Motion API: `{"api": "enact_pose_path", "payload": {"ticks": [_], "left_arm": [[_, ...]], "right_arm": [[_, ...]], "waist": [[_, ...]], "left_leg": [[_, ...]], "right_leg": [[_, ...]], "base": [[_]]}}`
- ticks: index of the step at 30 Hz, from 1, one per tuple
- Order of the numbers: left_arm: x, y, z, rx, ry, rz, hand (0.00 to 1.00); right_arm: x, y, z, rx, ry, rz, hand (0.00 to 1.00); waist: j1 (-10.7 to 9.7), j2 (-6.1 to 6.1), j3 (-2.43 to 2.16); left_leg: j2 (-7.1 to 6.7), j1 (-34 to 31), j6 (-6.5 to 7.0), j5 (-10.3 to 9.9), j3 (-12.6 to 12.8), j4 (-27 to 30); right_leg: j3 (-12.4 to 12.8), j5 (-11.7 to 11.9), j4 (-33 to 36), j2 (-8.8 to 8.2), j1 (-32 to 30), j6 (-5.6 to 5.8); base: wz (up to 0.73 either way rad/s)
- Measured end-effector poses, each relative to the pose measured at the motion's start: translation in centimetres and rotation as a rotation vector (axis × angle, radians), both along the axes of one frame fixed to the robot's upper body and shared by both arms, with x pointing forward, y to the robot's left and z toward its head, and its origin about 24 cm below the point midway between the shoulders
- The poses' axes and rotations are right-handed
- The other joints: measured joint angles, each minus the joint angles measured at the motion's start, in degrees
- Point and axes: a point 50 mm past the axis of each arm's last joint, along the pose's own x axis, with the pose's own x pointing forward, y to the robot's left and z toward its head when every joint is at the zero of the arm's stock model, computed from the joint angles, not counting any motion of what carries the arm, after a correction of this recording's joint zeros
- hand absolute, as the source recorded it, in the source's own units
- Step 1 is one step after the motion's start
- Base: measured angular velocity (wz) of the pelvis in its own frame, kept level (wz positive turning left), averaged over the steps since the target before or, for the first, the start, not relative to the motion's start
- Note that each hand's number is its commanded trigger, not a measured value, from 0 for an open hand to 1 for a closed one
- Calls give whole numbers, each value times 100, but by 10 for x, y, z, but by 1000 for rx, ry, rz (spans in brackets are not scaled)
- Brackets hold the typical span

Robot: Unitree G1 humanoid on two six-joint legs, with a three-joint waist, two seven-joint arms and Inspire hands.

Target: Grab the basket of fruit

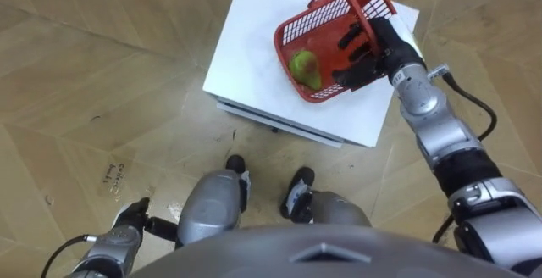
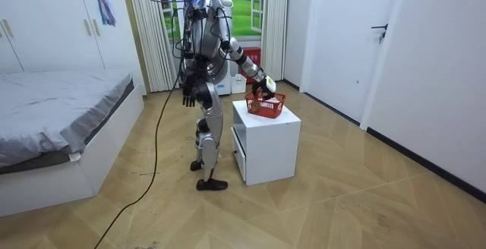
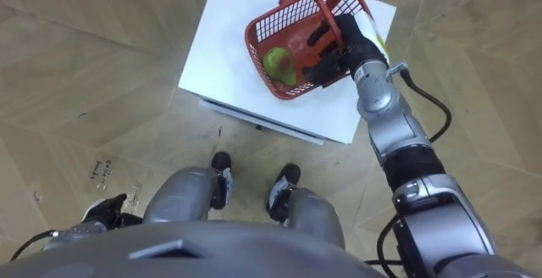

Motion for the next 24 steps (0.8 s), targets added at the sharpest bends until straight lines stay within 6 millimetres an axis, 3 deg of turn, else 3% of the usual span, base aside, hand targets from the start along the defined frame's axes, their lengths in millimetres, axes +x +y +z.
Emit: {"api": "enact_pose_path", "payload": {"ticks": [16,21,23,24], "left_arm": [[3,0,1,11,-9,11,0],[4,1,1,29,-15,7,0],[5,1,1,33,-21,10,0],[4,1,2,41,-23,13,0]], "right_arm": [[-2,2,0,11,-1,3,0],[-9,8,3,31,-18,42,0],[-15,7,2,33,-25,48,0],[-20,6,-1,35,-12,41,0]], "waist": [[-3,19,-12],[-81,39,-35],[-133,55,-57],[-168,59,-97]], "left_leg": [[10,62,0,0,1,-2],[11,439,-1,1,47,-125],[7,574,-1,1,50,-165],[6,642,0,0,67,-201]], "right_leg": [[-12,0,-25,-8,64,0],[75,-1,-21,-8,336,1],[67,0,-39,2,463,1],[66,0,-46,5,515,1]], "base": [[0],[-5],[-3],[0]]}}
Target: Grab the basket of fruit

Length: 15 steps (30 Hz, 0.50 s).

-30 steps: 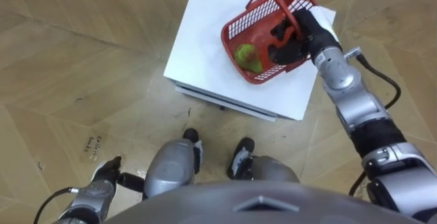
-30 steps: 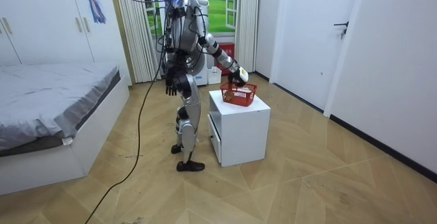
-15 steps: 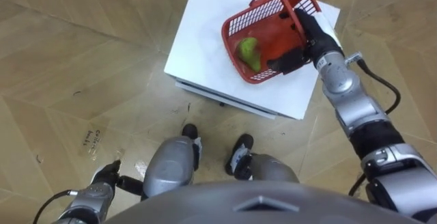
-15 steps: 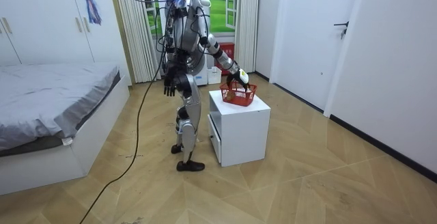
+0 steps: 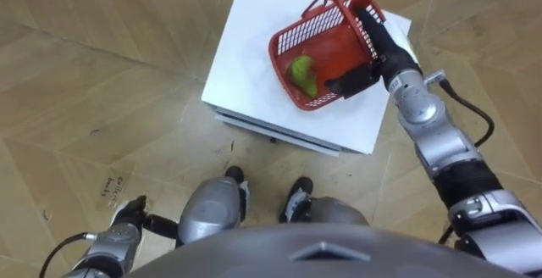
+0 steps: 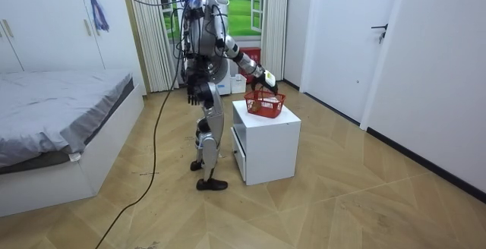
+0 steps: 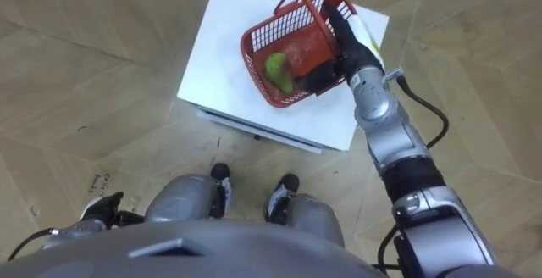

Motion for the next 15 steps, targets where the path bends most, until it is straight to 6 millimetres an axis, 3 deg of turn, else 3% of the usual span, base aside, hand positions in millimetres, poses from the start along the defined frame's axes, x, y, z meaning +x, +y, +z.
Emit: {"api": "enact_pose_path", "payload": {"ticks": [5,6,13,15], "left_arm": [[-2,0,0,0,4,13,0],[-3,-1,-1,-5,0,36,0],[3,-1,2,7,-88,85,0],[1,1,3,21,-105,103,0]], "right_arm": [[-18,1,-2,16,-2,2,0],[-20,1,1,21,-14,-3,0],[-37,-18,11,-20,-84,-80,0],[-44,-24,11,-24,-80,-101,0]], "waist": [[-150,102,-31],[-255,154,-72],[-531,247,-88],[-725,247,-92]], "left_leg": [[-1,347,1,0,178,-139],[3,415,0,0,241,-182],[15,1039,-20,12,571,-554],[9,1200,-22,13,605,-636]], "right_leg": [[167,0,-92,30,242,0],[180,0,-90,33,271,0],[493,-12,-118,91,618,18],[566,-16,-147,108,739,26]], "base": [[-17],[-21],[-25],[-10]]}}
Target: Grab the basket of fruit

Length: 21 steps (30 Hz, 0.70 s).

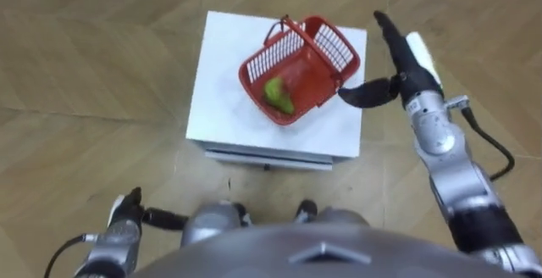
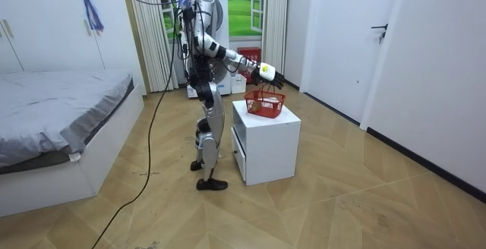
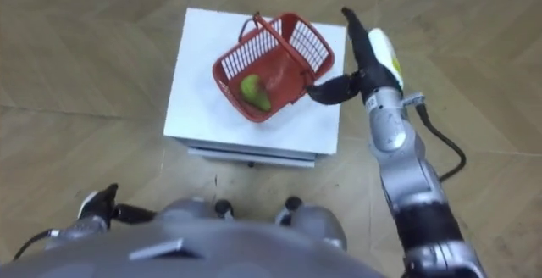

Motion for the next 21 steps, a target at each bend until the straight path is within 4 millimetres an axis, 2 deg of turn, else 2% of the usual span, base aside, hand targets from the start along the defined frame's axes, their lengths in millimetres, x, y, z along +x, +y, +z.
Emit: {"api": "enact_pose_path", "payload": {"ticks": [3,8,10,12,13,15,19,21], "left_arm": [[3,1,2,4,-35,7,0],[0,2,2,0,-47,44,0],[-4,3,2,-1,-39,50,0],[-11,4,1,1,-28,65,0],[-13,4,1,0,-24,69,0],[-16,5,1,4,-16,72,0],[-25,4,0,5,7,78,0],[-29,0,-2,-4,12,89,0]], "right_arm": [[-7,-14,2,-16,-12,-56,0],[-24,-37,-3,-43,-8,-161,0],[-34,-43,-14,-52,39,-191,0],[-52,-50,-37,-62,158,-227,0],[-57,-51,-43,-62,187,-237,0],[-83,-58,-68,-70,339,-280,0],[-117,-63,-95,-57,519,-355,0],[-136,-61,-109,-38,618,-397,0]], "waist": [[-77,-13,-11],[-187,2,-5],[-200,-4,-9],[-175,-14,-14],[-175,-13,-14],[-168,-8,-22],[-178,36,-18],[-173,59,-30]], "left_leg": [[-5,106,0,0,119,-29],[-7,283,-1,0,116,-114],[-12,379,-3,-1,120,-155],[-17,486,-7,-3,115,-223],[-22,513,-7,-4,108,-229],[-34,599,-15,-9,78,-260],[-58,645,-16,-9,-45,-257],[-63,688,-21,-14,-72,-261]], "right_leg": [[59,0,-40,11,32,0],[40,0,-66,21,162,0],[48,-1,-145,32,274,2],[47,-28,-154,33,388,44],[47,-36,-167,32,419,55],[40,-43,-273,36,557,64],[-15,-50,-346,30,683,75],[-93,-60,-358,19,752,89]], "base": [[-20],[-1],[0],[2],[6],[8],[13],[9]]}}
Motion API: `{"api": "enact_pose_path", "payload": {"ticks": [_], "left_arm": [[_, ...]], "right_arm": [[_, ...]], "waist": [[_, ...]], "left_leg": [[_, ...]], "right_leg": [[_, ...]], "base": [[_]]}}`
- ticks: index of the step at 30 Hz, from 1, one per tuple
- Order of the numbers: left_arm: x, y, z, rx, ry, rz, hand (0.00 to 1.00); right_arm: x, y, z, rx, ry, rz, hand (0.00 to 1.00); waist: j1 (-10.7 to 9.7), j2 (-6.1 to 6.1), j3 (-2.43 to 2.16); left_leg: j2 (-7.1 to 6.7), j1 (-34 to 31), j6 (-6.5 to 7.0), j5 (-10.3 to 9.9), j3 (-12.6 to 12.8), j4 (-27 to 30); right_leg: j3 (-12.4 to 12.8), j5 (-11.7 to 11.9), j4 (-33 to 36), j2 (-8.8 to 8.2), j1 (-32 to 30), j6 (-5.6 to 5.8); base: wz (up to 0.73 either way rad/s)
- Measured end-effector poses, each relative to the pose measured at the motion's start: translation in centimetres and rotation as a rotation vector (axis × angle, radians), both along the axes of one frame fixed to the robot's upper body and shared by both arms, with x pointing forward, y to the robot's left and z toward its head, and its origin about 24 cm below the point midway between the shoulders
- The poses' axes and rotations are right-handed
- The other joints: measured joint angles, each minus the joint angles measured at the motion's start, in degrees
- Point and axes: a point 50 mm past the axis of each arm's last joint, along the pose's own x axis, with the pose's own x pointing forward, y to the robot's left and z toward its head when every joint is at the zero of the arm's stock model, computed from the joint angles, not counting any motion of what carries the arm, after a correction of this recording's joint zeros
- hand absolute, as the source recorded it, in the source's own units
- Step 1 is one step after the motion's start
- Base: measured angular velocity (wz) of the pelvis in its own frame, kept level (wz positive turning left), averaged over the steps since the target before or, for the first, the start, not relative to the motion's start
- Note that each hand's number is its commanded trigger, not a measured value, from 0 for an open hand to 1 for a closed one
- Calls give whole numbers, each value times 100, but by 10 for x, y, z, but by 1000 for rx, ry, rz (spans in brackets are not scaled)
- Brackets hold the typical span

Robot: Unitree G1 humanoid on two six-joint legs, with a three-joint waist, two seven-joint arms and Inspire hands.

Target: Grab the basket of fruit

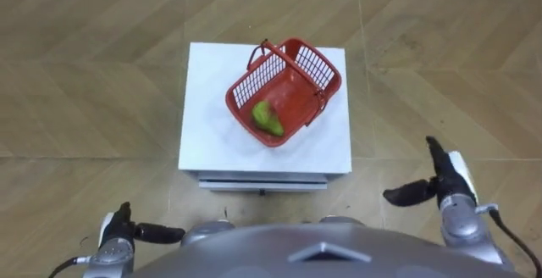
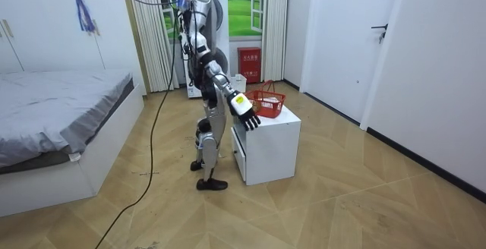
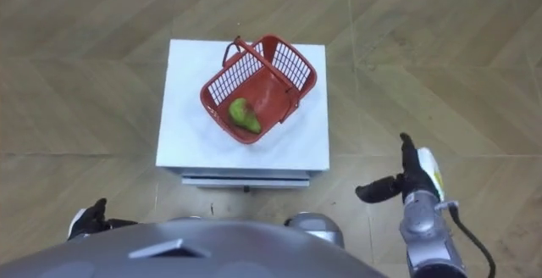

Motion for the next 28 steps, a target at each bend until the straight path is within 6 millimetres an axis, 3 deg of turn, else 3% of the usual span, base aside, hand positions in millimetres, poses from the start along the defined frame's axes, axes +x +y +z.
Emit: {"api": "enact_pose_path", "payload": {"ticks": [9,15,28], "left_arm": [[-11,-7,-4,-28,83,1,0],[-25,-14,-9,-47,204,-43,0],[-32,-19,-10,-91,289,-73,0]], "right_arm": [[-60,5,-23,72,353,-81,0],[-80,15,-29,129,518,-110,0],[-73,19,-31,174,595,-117,0]], "waist": [[27,45,38],[8,63,49],[15,105,67]], "left_leg": [[-32,175,-1,-12,-114,0],[-27,202,-9,-28,-134,30],[-30,222,-9,-30,-177,49]], "right_leg": [[-14,-79,39,-24,194,19],[-27,-95,42,-23,244,18],[-47,-97,47,-25,285,19]], "base": [[6],[1],[1]]}}
